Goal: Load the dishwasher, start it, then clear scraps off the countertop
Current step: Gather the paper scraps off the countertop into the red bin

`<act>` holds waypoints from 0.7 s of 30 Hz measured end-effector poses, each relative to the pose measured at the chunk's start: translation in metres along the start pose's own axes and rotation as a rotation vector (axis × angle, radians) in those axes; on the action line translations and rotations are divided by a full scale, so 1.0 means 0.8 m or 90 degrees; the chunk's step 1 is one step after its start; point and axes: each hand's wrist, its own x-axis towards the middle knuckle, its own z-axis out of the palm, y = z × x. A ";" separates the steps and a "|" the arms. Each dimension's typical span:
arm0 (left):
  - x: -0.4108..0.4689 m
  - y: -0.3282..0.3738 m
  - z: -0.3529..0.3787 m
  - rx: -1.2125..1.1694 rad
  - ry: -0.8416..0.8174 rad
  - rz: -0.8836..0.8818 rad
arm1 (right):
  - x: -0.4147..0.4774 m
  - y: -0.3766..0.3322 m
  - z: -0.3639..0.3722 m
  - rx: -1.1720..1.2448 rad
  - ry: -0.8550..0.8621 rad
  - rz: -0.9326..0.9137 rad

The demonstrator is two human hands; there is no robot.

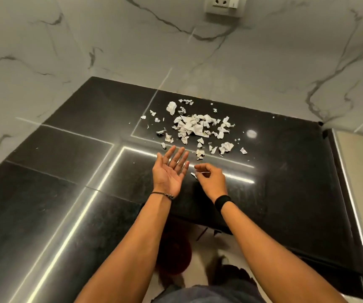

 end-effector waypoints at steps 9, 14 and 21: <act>0.031 0.012 -0.002 0.010 -0.006 -0.010 | 0.024 0.030 0.011 -0.348 -0.053 -0.124; 0.044 0.015 -0.005 -0.008 0.015 0.001 | 0.040 0.028 0.007 -0.347 -0.065 -0.121; 0.065 -0.004 0.003 -0.032 0.064 0.028 | 0.051 -0.023 0.008 0.148 -0.041 0.024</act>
